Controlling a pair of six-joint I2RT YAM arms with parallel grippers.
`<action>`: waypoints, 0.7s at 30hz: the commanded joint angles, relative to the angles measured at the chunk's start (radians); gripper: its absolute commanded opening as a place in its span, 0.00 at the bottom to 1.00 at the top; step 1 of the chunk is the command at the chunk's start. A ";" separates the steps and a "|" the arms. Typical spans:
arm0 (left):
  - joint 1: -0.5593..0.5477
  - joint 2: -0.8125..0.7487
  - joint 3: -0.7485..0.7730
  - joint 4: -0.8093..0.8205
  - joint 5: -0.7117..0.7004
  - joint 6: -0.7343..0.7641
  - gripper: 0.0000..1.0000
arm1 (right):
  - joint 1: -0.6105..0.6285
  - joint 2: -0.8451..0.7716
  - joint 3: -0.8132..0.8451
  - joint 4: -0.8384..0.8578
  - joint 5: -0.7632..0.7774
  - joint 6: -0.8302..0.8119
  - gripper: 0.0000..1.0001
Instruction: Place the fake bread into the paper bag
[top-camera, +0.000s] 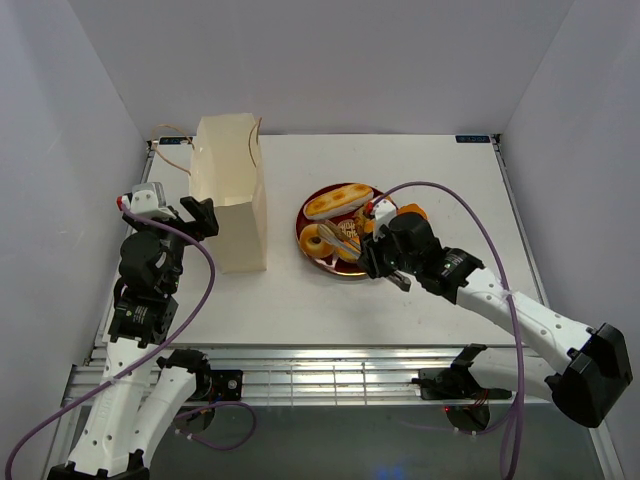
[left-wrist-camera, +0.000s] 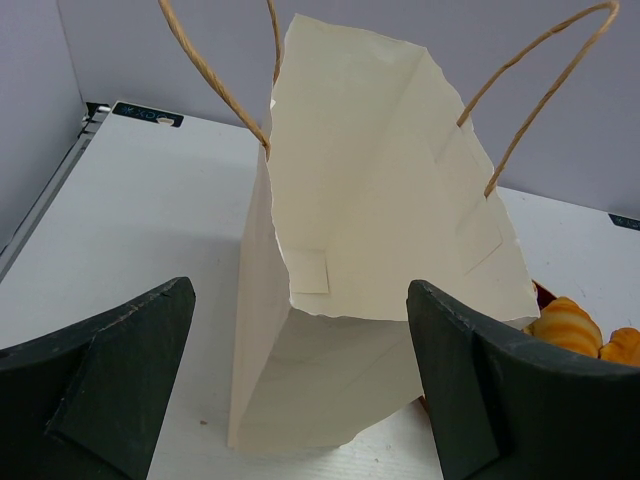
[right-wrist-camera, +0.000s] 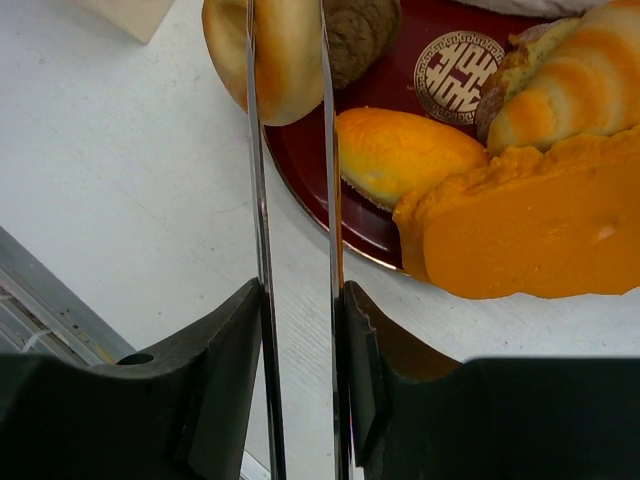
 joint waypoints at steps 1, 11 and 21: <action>-0.005 -0.008 -0.004 0.012 -0.003 0.004 0.98 | 0.006 -0.054 0.072 0.024 0.002 0.008 0.39; -0.004 -0.008 -0.006 0.010 -0.009 0.004 0.98 | 0.006 -0.085 0.135 0.044 0.009 0.038 0.37; -0.004 -0.017 -0.006 0.010 -0.026 0.004 0.98 | 0.006 -0.099 0.312 -0.017 -0.020 0.040 0.37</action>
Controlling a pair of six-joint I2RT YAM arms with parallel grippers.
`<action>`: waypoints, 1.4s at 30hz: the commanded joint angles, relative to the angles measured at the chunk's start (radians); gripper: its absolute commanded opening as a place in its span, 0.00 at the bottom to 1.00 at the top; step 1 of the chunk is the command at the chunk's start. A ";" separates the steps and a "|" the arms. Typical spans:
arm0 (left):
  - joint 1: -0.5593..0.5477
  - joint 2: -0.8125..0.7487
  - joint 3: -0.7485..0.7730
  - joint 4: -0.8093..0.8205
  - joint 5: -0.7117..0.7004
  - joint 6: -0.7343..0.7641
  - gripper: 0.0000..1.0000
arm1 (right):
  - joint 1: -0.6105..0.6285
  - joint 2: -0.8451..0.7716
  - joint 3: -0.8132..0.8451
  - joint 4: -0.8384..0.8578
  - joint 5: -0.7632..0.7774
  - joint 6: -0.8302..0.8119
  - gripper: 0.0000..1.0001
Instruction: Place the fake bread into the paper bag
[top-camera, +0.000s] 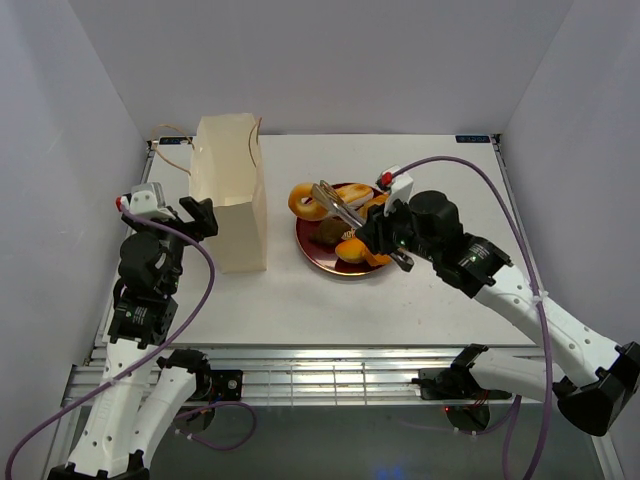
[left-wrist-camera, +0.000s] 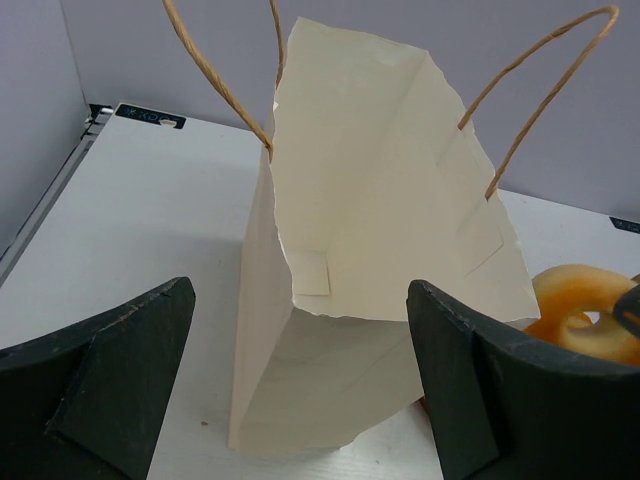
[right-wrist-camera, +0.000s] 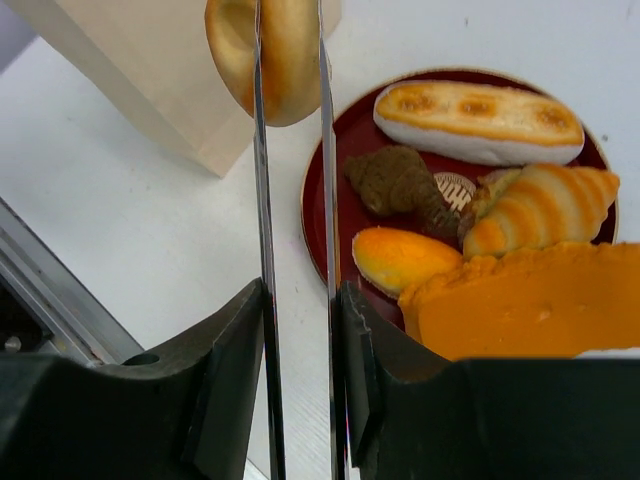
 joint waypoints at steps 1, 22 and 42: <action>-0.005 -0.015 -0.007 0.010 -0.025 0.004 0.98 | 0.005 -0.031 0.136 0.015 -0.028 0.010 0.36; -0.004 -0.073 -0.030 0.027 -0.169 -0.026 0.98 | 0.073 0.185 0.538 0.018 -0.187 -0.073 0.37; -0.005 -0.061 -0.033 0.027 -0.158 -0.031 0.98 | 0.125 0.469 0.670 0.112 -0.186 -0.125 0.39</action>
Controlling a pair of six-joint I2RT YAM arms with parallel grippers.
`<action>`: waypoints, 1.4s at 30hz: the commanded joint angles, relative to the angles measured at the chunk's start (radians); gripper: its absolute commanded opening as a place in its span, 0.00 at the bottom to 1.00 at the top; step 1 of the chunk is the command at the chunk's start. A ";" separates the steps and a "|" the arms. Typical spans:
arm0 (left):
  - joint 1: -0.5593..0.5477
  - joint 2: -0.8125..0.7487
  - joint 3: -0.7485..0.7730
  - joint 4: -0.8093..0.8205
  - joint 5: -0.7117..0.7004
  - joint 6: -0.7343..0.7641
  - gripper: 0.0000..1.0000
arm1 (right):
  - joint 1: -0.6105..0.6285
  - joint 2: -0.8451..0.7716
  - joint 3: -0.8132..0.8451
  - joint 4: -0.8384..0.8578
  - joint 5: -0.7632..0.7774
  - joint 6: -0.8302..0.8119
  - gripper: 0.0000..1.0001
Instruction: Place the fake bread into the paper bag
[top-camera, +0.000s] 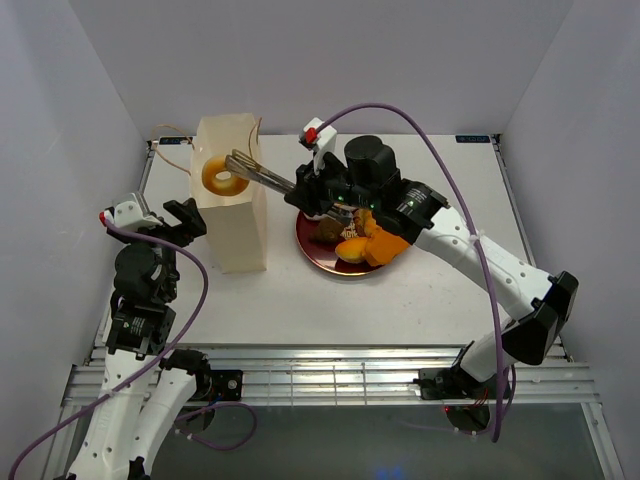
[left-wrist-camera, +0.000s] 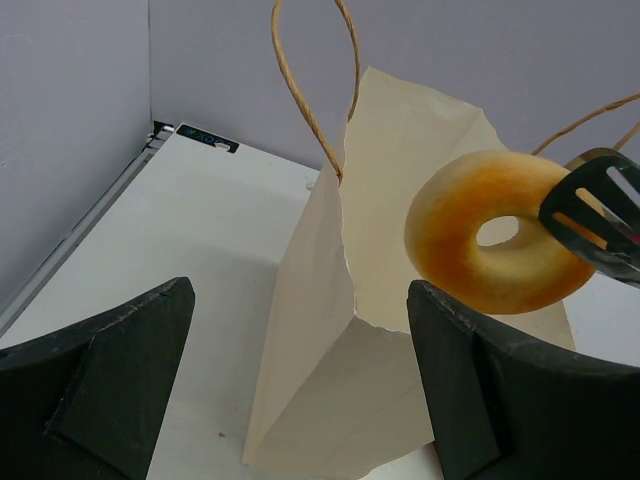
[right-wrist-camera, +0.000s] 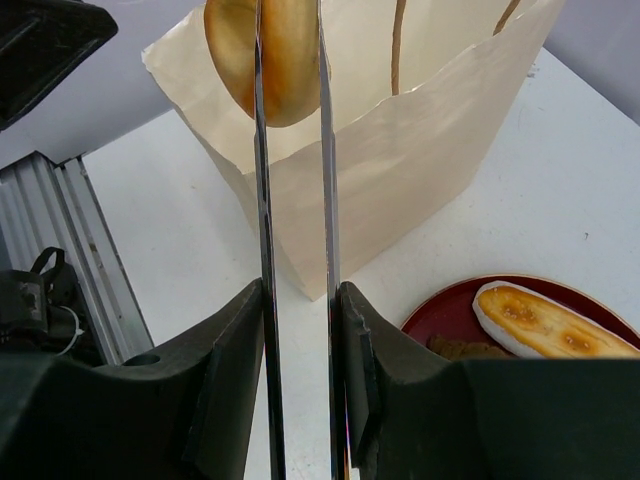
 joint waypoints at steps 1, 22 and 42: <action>-0.005 0.005 -0.005 0.007 -0.001 -0.004 0.98 | 0.002 0.023 0.103 0.068 -0.006 -0.028 0.39; -0.005 0.011 -0.003 0.004 0.022 -0.005 0.98 | 0.002 0.003 0.145 0.047 -0.022 -0.039 0.55; -0.004 0.018 -0.005 0.002 0.027 -0.007 0.98 | 0.008 -0.302 -0.192 0.142 0.019 0.041 0.52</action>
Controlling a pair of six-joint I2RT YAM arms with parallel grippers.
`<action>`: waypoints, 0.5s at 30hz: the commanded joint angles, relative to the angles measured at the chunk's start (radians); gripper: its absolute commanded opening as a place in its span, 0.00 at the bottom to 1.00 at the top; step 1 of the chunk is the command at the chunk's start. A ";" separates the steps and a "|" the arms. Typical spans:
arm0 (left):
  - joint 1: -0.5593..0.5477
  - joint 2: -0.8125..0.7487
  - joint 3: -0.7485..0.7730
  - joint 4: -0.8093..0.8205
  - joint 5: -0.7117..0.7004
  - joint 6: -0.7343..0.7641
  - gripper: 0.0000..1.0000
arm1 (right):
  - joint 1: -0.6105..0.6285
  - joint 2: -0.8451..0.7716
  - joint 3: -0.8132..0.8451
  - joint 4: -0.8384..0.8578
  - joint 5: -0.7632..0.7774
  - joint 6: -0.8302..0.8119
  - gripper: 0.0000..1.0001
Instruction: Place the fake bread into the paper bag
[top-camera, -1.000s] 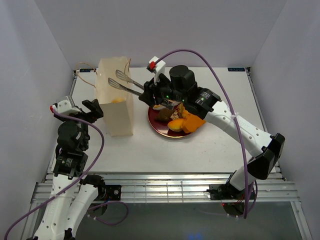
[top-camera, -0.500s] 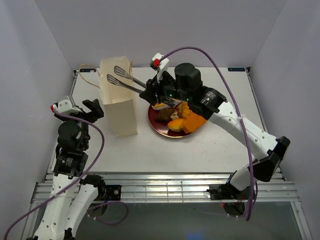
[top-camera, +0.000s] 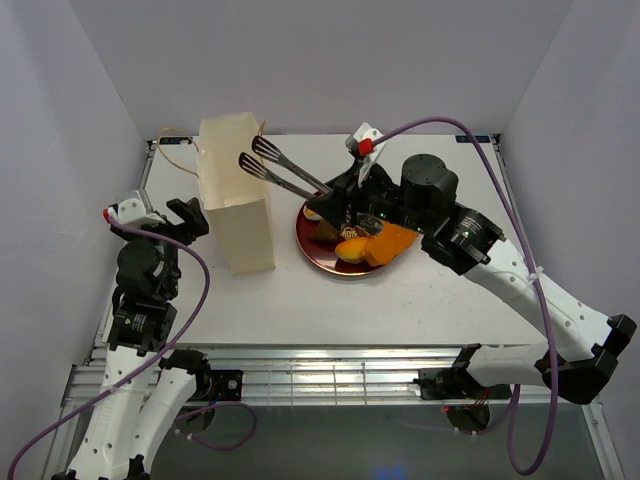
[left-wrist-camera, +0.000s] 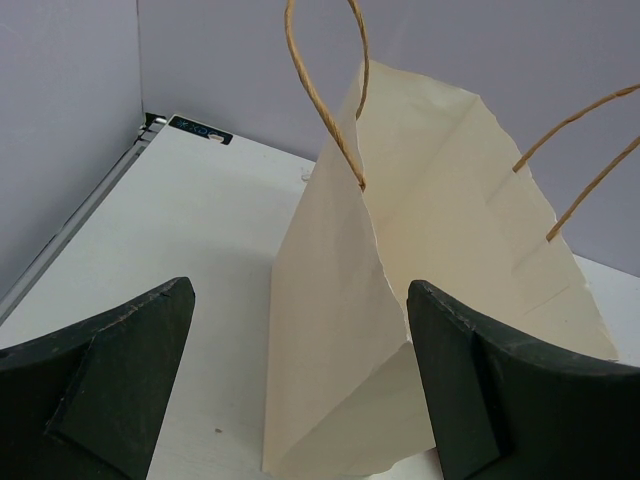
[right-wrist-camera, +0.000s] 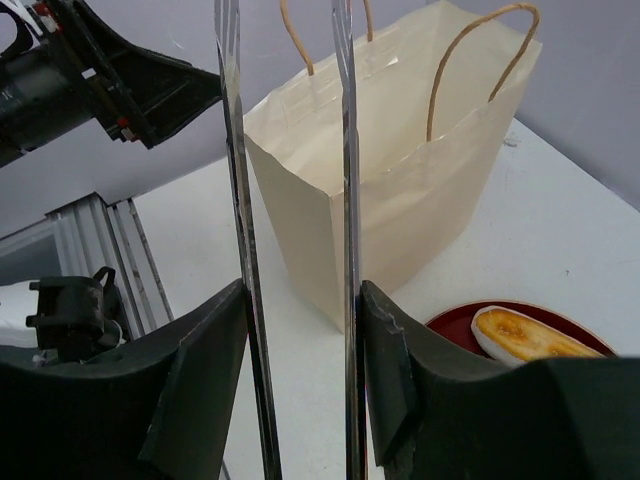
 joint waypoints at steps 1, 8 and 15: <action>-0.005 -0.001 -0.005 0.002 0.002 -0.004 0.98 | 0.007 -0.074 -0.122 0.088 0.046 0.041 0.52; -0.004 -0.001 -0.002 0.002 0.003 -0.007 0.98 | 0.009 -0.197 -0.351 0.125 0.149 0.076 0.52; -0.005 -0.008 0.000 -0.002 0.000 -0.007 0.98 | -0.013 -0.237 -0.504 0.111 0.288 0.127 0.52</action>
